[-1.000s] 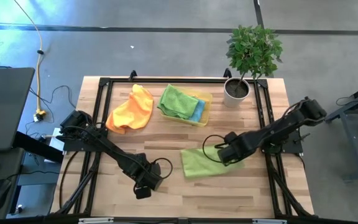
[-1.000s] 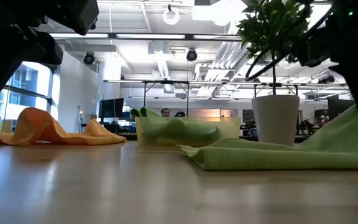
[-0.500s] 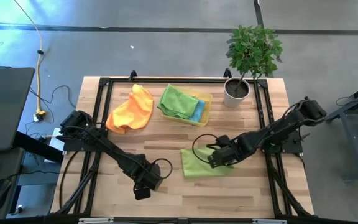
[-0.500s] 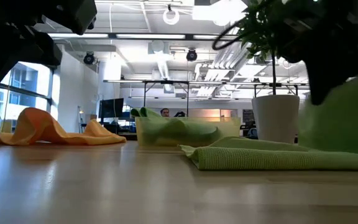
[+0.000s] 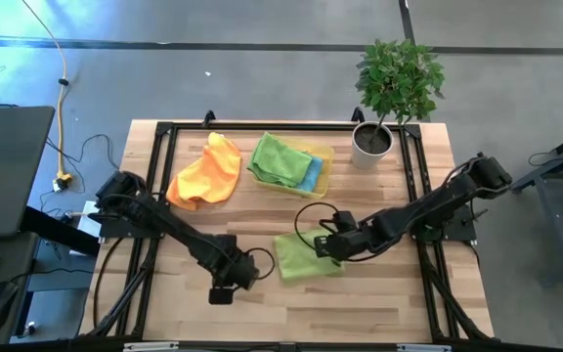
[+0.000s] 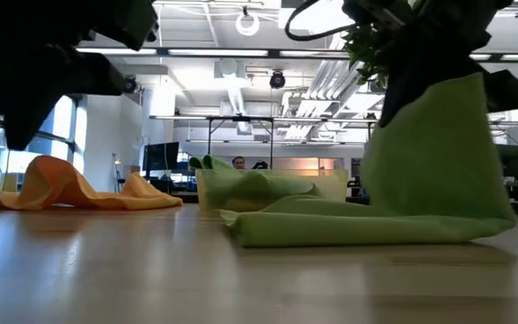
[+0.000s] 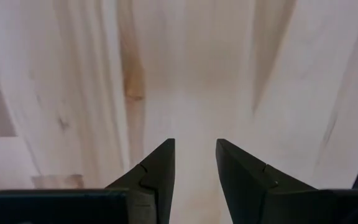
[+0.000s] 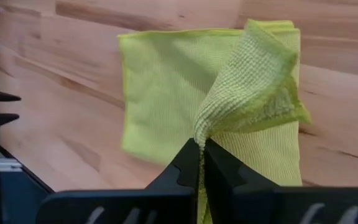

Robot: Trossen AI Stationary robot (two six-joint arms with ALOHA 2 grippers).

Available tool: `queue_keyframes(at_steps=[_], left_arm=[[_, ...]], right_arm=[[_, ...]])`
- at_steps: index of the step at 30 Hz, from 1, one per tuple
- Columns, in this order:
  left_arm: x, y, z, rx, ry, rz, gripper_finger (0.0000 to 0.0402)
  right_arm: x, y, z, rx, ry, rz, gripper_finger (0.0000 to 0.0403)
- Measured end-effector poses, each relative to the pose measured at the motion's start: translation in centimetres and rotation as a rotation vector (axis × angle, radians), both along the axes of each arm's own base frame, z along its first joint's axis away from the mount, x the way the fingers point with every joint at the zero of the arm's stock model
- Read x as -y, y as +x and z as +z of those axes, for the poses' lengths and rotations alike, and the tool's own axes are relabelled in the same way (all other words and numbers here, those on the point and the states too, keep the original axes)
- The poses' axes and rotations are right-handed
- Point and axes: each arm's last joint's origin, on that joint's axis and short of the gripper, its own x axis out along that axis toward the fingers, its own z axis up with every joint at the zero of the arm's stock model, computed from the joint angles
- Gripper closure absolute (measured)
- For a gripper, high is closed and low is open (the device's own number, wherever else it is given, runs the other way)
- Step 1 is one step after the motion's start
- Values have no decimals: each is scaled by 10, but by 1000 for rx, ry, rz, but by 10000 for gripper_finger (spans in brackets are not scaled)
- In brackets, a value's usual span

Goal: Fold microfiber towels
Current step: Fold the light green microfiber towel

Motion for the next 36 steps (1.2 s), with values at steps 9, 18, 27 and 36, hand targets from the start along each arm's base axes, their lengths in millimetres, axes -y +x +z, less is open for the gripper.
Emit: queue_keyframes(at_steps=[9, 18, 27, 36], left_arm=[[-22, -1, 18, 54, 43, 33, 296], [-31, -11, 45, 143, 59, 52, 296], [-39, -31, 80, 264, 57, 74, 296], [-48, -50, 107, 379, 90, 138, 296]], right_arm=[[-12, 28, -23, 103, 17, 8, 402], [-13, 40, -18, 207, -30, 41, 402], [-9, 46, -11, 241, -102, 28, 402], [-15, 63, -23, 334, -118, 62, 402]])
